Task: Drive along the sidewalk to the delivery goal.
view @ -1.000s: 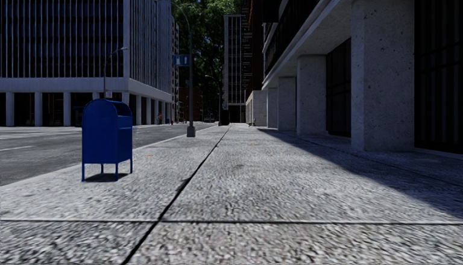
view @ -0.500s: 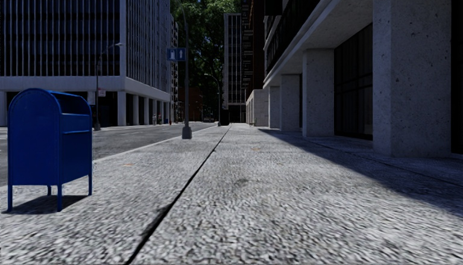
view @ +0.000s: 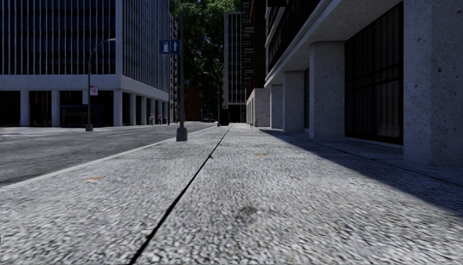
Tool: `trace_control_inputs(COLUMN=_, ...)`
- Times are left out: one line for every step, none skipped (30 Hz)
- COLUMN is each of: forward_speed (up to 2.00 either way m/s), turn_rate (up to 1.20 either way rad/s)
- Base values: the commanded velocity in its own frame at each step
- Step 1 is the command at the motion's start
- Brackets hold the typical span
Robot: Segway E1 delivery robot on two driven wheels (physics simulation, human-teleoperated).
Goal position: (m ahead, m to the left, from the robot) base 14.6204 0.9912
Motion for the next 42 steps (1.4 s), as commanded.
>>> trace_control_inputs(forward_speed=2.0, turn_rate=0.0)
trace_control_inputs(forward_speed=2.0, turn_rate=0.0)
trace_control_inputs(forward_speed=2.0, turn_rate=0.0)
trace_control_inputs(forward_speed=2.0, turn_rate=0.0)
trace_control_inputs(forward_speed=2.0, turn_rate=0.0)
trace_control_inputs(forward_speed=2.0, turn_rate=0.0)
trace_control_inputs(forward_speed=2.0, turn_rate=0.0)
trace_control_inputs(forward_speed=2.0, turn_rate=0.0)
trace_control_inputs(forward_speed=2.0, turn_rate=0.0)
trace_control_inputs(forward_speed=2.0, turn_rate=0.0)
trace_control_inputs(forward_speed=2.0, turn_rate=0.0)
trace_control_inputs(forward_speed=2.0, turn_rate=0.0)
trace_control_inputs(forward_speed=2.0, turn_rate=0.0)
trace_control_inputs(forward_speed=2.0, turn_rate=0.0)
trace_control_inputs(forward_speed=2.0, turn_rate=0.0)
trace_control_inputs(forward_speed=2.0, turn_rate=0.0)
trace_control_inputs(forward_speed=2.0, turn_rate=0.0)
trace_control_inputs(forward_speed=2.0, turn_rate=0.0)
trace_control_inputs(forward_speed=2.0, turn_rate=0.0)
trace_control_inputs(forward_speed=2.0, turn_rate=0.0)
trace_control_inputs(forward_speed=2.0, turn_rate=0.0)
trace_control_inputs(forward_speed=2.0, turn_rate=0.0)
trace_control_inputs(forward_speed=2.0, turn_rate=0.0)
trace_control_inputs(forward_speed=2.0, turn_rate=0.0)
trace_control_inputs(forward_speed=2.0, turn_rate=0.0)
trace_control_inputs(forward_speed=2.0, turn_rate=0.0)
trace_control_inputs(forward_speed=2.0, turn_rate=0.0)
trace_control_inputs(forward_speed=2.0, turn_rate=0.0)
trace_control_inputs(forward_speed=2.0, turn_rate=0.0)
trace_control_inputs(forward_speed=2.0, turn_rate=0.0)
trace_control_inputs(forward_speed=2.0, turn_rate=0.0)
trace_control_inputs(forward_speed=2.0, turn_rate=0.0)
trace_control_inputs(forward_speed=2.0, turn_rate=0.0)
trace_control_inputs(forward_speed=2.0, turn_rate=0.0)
trace_control_inputs(forward_speed=2.0, turn_rate=0.0)
trace_control_inputs(forward_speed=2.0, turn_rate=0.0)
trace_control_inputs(forward_speed=2.0, turn_rate=0.0)
trace_control_inputs(forward_speed=2.0, turn_rate=0.0)
trace_control_inputs(forward_speed=2.0, turn_rate=0.0)
trace_control_inputs(forward_speed=2.0, turn_rate=0.0)
trace_control_inputs(forward_speed=2.0, turn_rate=0.0)
trace_control_inputs(forward_speed=2.0, turn_rate=0.0)
